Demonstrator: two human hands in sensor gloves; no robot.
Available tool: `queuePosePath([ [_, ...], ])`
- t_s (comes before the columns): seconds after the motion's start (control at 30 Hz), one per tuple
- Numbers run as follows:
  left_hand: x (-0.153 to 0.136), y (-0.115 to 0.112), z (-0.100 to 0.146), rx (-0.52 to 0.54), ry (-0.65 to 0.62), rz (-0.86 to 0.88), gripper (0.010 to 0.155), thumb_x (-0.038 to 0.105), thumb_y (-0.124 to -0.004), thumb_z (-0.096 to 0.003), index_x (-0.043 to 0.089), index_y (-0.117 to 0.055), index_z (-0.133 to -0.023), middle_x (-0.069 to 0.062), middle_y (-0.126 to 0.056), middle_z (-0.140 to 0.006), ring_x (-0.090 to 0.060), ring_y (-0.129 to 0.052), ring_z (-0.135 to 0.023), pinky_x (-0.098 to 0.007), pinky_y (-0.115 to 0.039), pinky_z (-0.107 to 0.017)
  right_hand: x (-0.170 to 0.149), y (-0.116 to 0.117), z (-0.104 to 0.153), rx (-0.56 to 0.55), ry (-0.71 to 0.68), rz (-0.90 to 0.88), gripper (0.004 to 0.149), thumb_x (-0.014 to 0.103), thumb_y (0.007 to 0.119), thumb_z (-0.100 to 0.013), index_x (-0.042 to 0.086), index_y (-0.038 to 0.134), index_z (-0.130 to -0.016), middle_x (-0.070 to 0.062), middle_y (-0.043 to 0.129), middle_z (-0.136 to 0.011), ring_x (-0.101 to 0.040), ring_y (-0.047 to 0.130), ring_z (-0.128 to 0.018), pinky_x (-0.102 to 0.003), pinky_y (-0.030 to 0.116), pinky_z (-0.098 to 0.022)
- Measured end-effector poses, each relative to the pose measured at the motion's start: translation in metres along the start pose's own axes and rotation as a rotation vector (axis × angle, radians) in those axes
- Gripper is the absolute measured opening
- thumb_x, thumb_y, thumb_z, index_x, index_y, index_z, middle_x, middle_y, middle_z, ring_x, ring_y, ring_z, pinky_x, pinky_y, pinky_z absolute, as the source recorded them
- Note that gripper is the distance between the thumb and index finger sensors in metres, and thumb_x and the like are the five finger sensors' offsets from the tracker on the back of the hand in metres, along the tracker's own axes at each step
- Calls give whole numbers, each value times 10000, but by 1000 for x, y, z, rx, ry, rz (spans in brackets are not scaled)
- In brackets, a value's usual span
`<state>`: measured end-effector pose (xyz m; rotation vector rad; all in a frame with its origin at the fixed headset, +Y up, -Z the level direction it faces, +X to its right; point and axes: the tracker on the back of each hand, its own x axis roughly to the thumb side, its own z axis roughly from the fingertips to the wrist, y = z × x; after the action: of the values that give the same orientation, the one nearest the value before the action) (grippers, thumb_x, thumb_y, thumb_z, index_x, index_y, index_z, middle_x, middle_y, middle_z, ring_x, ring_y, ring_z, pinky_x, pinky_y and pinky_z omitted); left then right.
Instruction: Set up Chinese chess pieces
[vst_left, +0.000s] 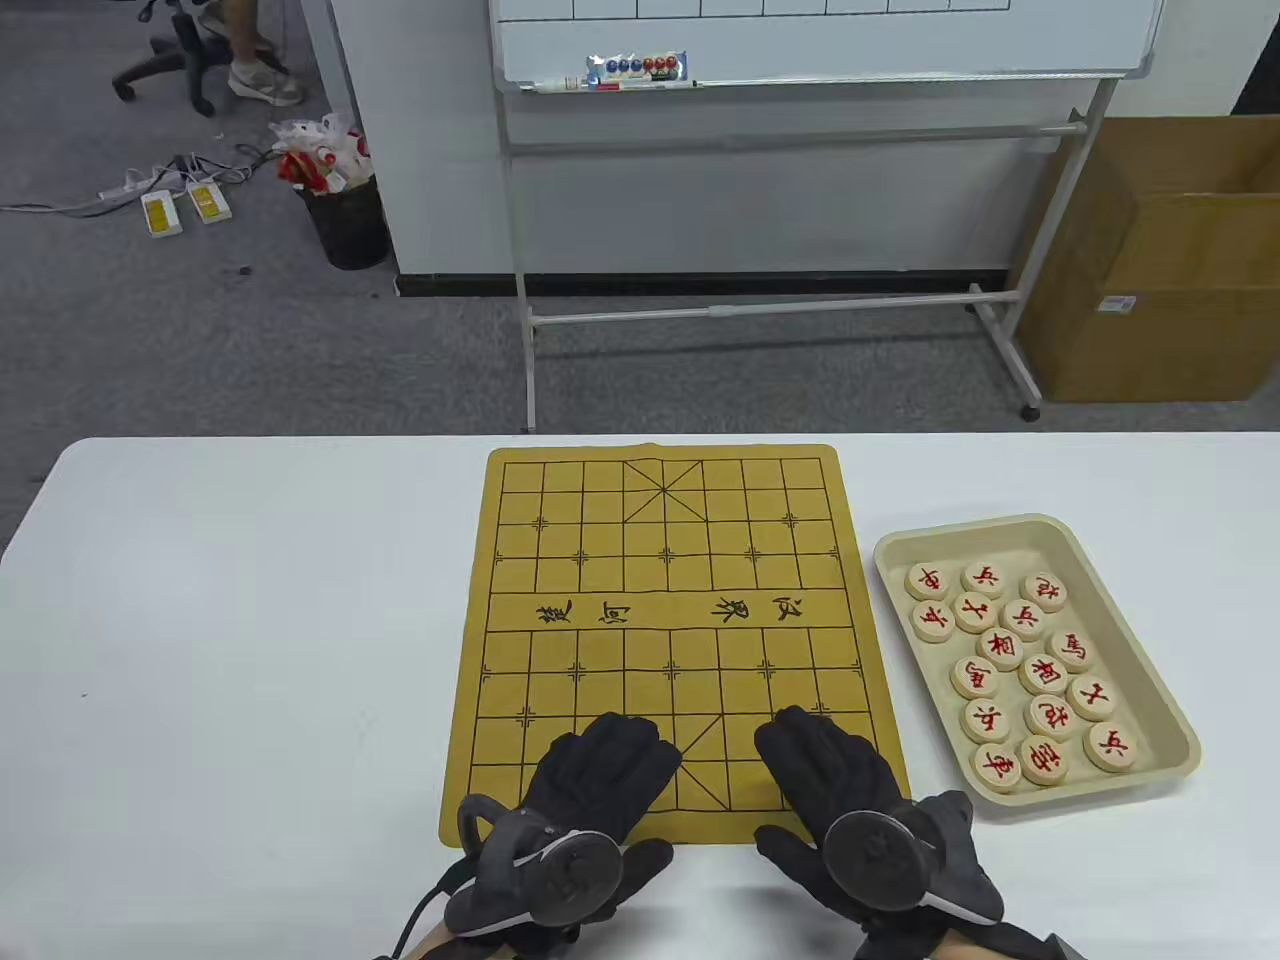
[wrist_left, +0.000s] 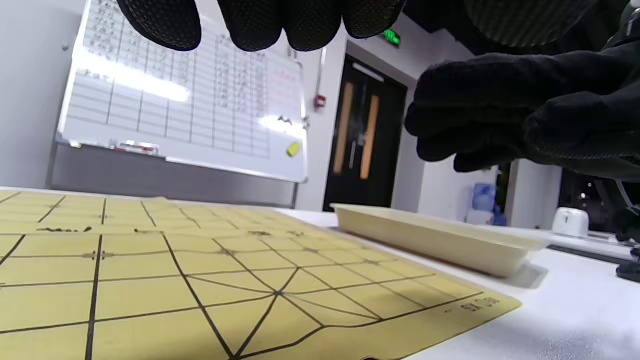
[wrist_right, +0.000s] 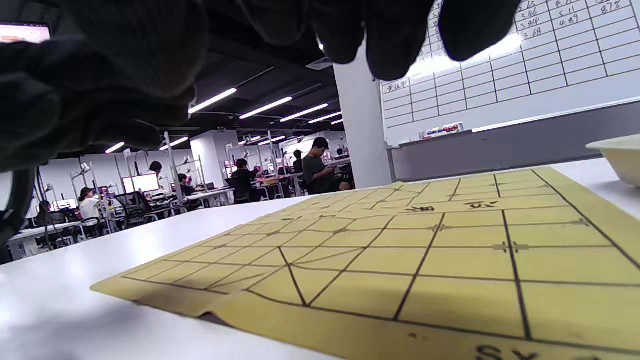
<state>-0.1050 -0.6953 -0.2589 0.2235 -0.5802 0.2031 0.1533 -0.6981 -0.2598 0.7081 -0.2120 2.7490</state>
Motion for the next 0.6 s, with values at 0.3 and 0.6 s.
queuePosePath([
  [0.3,1,-3,-1,-11,-3,-4,811,612,-643,-383,294,-406,-1090,-39,-441,-1184,-321,-488,-1119,-606,-545,-774,-5,-11,0,-71,30,45,855,519,735,-463,151,371,-1143,-195,439,-1197,-460,568,-1092,-647,510,-748],
  [0.6,2,-4,-1,-31,-5,-11,815,616,-640,-383,291,-402,-1092,-44,-441,-1185,-324,-489,-1119,-607,-546,-775,-70,-59,4,-283,290,165,834,513,746,-459,163,418,-1141,-185,473,-1196,-452,579,-1093,-654,496,-758],
])
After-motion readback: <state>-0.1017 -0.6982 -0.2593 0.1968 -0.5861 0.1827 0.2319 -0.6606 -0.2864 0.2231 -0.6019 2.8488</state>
